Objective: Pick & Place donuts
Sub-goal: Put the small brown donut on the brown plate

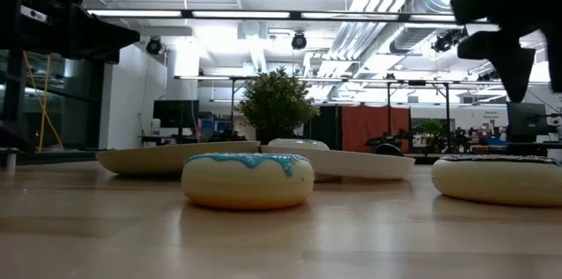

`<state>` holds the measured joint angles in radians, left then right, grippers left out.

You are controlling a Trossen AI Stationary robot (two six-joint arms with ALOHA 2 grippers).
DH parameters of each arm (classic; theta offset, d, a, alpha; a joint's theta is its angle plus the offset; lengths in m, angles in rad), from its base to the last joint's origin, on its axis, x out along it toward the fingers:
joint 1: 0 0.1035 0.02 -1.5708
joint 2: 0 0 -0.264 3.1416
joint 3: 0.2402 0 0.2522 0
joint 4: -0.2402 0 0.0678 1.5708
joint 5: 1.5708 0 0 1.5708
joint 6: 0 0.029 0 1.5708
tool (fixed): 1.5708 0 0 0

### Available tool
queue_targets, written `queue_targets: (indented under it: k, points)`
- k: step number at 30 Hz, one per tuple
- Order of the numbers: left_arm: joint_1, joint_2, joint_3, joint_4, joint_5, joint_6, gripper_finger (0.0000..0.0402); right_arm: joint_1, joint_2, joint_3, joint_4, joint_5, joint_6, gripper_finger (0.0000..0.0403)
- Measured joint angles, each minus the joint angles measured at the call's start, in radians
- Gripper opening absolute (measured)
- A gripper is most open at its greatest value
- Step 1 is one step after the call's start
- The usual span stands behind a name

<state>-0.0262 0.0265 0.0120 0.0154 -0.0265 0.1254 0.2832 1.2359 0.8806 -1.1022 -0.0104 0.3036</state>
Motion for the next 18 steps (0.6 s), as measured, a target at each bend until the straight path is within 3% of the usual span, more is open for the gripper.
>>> queue_targets:
  k: [6,14,18]
  points:
    - [0.0,0.0,0.0,0.0,0.0,0.0,0.0,0.012,0.037,0.0,0.005,0.027,0.326,0.0227]
    - [0.0,0.0,0.0,0.0,0.0,0.0,0.0,0.057,0.047,-0.076,0.122,-0.094,0.498,0.0228]
    - [0.0,0.0,0.0,0.0,0.0,0.0,0.0,0.061,0.047,-0.112,0.213,-0.103,0.522,0.0237]
